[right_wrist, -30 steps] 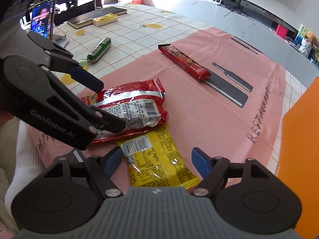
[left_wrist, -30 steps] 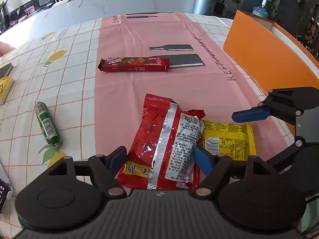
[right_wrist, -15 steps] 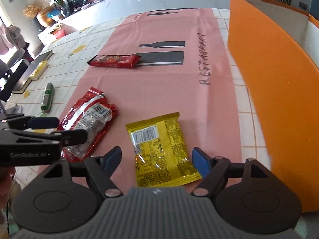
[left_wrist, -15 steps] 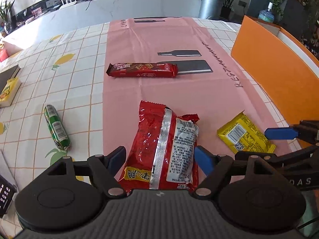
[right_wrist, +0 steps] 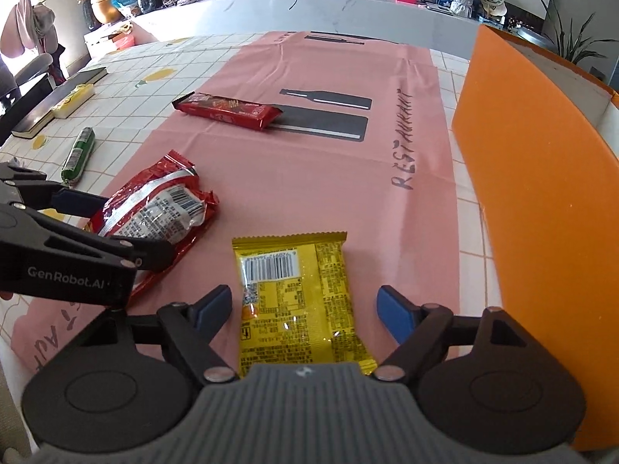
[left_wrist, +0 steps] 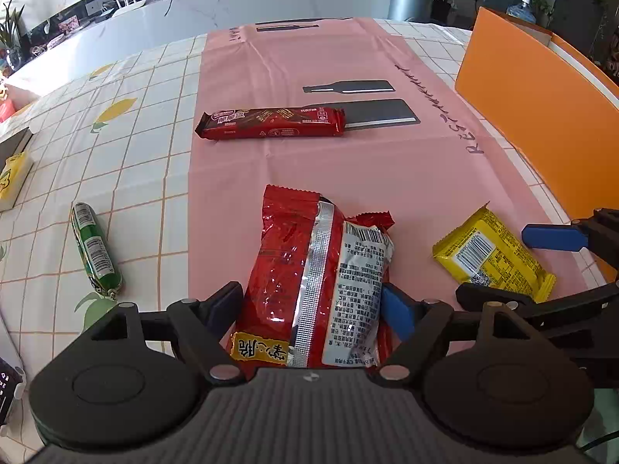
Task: Organize snacks
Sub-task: 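Grasp the red snack bag with the left tool while the right tool grasps the yellow packet, then lift both held packets and carry them over the orange box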
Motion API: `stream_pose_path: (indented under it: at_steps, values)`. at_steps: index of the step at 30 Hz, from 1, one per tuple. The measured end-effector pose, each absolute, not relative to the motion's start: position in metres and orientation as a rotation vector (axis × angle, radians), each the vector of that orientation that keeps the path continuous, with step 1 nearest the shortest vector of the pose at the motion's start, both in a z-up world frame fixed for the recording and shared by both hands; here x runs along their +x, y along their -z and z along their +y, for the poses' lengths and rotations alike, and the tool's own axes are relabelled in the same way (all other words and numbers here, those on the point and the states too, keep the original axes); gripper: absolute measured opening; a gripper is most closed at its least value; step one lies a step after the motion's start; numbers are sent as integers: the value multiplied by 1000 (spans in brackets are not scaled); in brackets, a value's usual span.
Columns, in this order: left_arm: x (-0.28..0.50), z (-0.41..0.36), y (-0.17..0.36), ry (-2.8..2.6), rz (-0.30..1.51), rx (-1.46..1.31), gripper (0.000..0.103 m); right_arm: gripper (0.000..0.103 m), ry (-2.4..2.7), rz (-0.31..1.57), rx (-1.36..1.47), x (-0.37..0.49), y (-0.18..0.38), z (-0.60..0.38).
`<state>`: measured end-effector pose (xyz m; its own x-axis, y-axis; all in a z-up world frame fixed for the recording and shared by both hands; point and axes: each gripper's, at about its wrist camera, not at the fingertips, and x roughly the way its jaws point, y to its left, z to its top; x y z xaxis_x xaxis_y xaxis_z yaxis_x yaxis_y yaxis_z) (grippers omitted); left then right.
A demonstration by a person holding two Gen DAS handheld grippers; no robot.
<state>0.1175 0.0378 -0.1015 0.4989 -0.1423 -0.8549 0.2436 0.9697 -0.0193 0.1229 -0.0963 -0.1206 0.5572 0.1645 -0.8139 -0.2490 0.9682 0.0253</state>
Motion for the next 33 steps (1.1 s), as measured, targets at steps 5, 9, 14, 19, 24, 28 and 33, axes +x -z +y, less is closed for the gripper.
stream_pose_path:
  at_steps: [5, 9, 14, 19, 24, 28, 33]
  values:
    - [115, 35, 102, 236, 1002, 105, 85, 58, -231, 919, -110, 119, 119, -95]
    - [112, 35, 102, 233, 991, 99, 84, 51, -236, 914, -95, 118, 117, -97]
    - [108, 33, 100, 228, 991, 85, 84, 51, -235, 912, -72, 118, 116, -99]
    - [97, 33, 90, 218, 963, 71, 84, 50, -225, 886, -60, 113, 109, -102]
    - [87, 33, 70, 205, 924, 55, 84, 50, -211, 835, -66, 100, 91, -105]
    - [78, 29, 48, 200, 879, 39, 84, 50, -192, 793, -71, 89, 71, -112]
    - [67, 16, 21, 212, 829, 34, 84, 50, -188, 717, -62, 73, 39, -125]
